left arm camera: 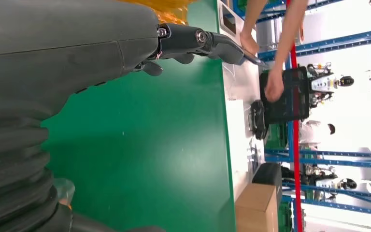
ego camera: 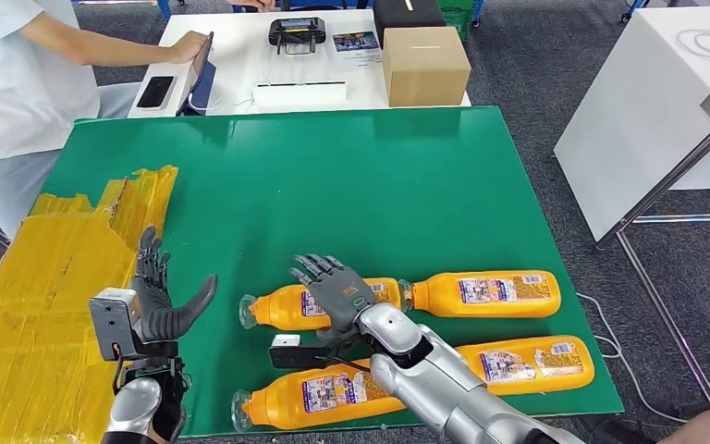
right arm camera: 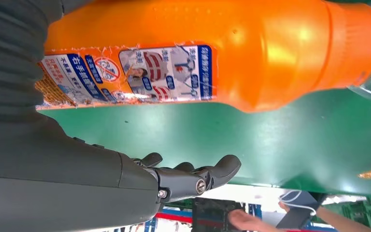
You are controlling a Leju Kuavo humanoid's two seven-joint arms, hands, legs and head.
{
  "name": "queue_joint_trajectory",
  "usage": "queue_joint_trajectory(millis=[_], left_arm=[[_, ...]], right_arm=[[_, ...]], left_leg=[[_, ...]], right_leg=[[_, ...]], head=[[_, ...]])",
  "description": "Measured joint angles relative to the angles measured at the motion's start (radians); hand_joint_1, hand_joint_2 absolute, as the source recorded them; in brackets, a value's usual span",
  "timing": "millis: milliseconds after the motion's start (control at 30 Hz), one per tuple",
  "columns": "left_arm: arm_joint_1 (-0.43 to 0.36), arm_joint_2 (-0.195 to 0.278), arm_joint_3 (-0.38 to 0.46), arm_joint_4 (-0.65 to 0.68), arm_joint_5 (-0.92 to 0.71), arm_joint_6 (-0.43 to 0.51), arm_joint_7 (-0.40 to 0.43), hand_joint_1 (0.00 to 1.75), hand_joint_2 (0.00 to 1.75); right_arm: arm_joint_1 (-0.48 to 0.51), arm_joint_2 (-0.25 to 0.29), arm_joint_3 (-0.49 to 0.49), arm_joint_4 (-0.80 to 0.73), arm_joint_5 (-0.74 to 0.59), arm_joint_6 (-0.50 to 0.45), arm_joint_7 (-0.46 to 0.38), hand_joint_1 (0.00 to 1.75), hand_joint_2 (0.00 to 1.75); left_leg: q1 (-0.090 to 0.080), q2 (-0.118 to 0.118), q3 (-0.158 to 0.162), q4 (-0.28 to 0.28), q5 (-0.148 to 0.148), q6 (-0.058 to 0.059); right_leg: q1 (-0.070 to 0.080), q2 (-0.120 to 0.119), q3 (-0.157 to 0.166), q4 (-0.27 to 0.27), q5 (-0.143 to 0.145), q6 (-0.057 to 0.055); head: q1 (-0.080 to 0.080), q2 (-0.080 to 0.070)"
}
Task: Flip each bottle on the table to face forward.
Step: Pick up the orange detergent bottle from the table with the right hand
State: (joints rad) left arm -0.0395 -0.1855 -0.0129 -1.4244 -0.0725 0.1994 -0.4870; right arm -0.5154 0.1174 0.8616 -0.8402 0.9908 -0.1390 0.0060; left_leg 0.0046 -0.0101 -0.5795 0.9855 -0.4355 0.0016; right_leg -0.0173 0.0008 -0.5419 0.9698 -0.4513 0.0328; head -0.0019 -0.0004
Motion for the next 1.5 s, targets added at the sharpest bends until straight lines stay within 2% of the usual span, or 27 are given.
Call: queue_joint_trajectory(millis=[333, 567, 733, 767, 800, 867, 900, 1000, 1067, 1500], left_arm=[[-0.008, 0.003, 0.123, 0.0, 0.064, -0.017, -0.007, 0.0, 1.75], [-0.018, 0.001, 0.145, 0.005, 0.059, -0.024, -0.003, 0.0, 1.75], [-0.019, -0.002, 0.146, 0.011, 0.051, -0.023, 0.0, 0.0, 1.75], [-0.019, -0.003, 0.146, 0.012, 0.05, -0.023, 0.0, 0.0, 1.75], [-0.019, -0.004, 0.146, 0.013, 0.049, -0.023, 0.0, 0.0, 1.75], [-0.019, -0.004, 0.146, 0.014, 0.049, -0.023, 0.0, 0.0, 1.75], [-0.019, -0.005, 0.146, 0.014, 0.048, -0.023, 0.0, 0.0, 1.75], [-0.019, -0.005, 0.146, 0.015, 0.048, -0.023, 0.0, 0.0, 1.75], [-0.019, -0.006, 0.146, 0.015, 0.047, -0.023, 0.0, 0.0, 1.75], [-0.019, -0.013, 0.146, 0.015, 0.04, -0.023, 0.003, 0.0, 1.75]], right_arm=[[-0.038, 0.014, 0.003, 0.124, 0.053, -0.028, 0.078, 0.0, 1.75], [-0.068, 0.038, -0.005, 0.204, 0.08, -0.028, 0.109, 0.0, 1.75], [-0.081, 0.052, -0.01, 0.243, 0.089, -0.017, 0.112, 0.1, 1.75], [-0.083, 0.054, -0.011, 0.249, 0.089, -0.016, 0.112, 0.21, 1.75], [-0.084, 0.055, -0.012, 0.253, 0.089, -0.015, 0.112, 0.44, 1.75], [-0.086, 0.058, -0.014, 0.262, 0.089, -0.013, 0.112, 1.07, 1.75], [-0.086, 0.059, -0.015, 0.266, 0.089, -0.013, 0.112, 1.33, 1.75], [-0.086, 0.06, -0.018, 0.275, 0.091, -0.014, 0.111, 1.65, 1.75], [-0.086, 0.062, -0.02, 0.278, 0.091, -0.02, 0.107, 1.74, 1.75], [-0.083, 0.068, -0.05, 0.283, 0.095, -0.066, 0.089, 1.75, 1.75]], left_leg=[[0.0, 0.0, 0.0, 0.0, 0.0, 0.0], [0.0, 0.0, 0.001, 0.0, 0.0, 0.0], [0.0, 0.001, 0.003, 0.0, 0.0, 0.0], [0.0, 0.001, 0.003, 0.0, 0.0, 0.0], [0.0, 0.001, 0.004, 0.0, 0.0, 0.0], [0.0, 0.001, 0.004, 0.0, 0.0, 0.0], [0.0, 0.001, 0.005, 0.0, 0.0, 0.0], [0.0, 0.001, 0.005, 0.0, 0.0, 0.0], [0.0, 0.001, 0.005, 0.0, 0.0, 0.0], [0.0, 0.001, 0.004, 0.0, 0.0, 0.0]], right_leg=[[0.0, 0.0, 0.0, 0.0, 0.0, 0.0], [0.0, 0.0, 0.0, 0.0, 0.0, 0.0], [0.0, 0.0, 0.002, 0.0, 0.0, 0.0], [0.0, 0.0, 0.002, 0.0, 0.0, 0.0], [0.0, 0.0, 0.003, 0.0, 0.0, 0.0], [0.0, 0.0, 0.003, 0.0, 0.0, 0.0], [0.0, 0.0, 0.003, 0.0, 0.0, 0.0], [0.0, 0.0, 0.004, 0.0, 0.0, 0.0], [0.0, 0.0, 0.004, 0.0, 0.0, 0.0], [0.0, 0.0, 0.003, 0.0, 0.0, 0.0]], head=[[0.0, 0.0], [0.0, 0.0], [0.0, 0.0], [0.0, 0.0], [0.0, 0.0], [0.0, 0.0], [0.0, 0.0], [0.0, 0.0], [0.0, 0.0], [0.0, 0.0]])
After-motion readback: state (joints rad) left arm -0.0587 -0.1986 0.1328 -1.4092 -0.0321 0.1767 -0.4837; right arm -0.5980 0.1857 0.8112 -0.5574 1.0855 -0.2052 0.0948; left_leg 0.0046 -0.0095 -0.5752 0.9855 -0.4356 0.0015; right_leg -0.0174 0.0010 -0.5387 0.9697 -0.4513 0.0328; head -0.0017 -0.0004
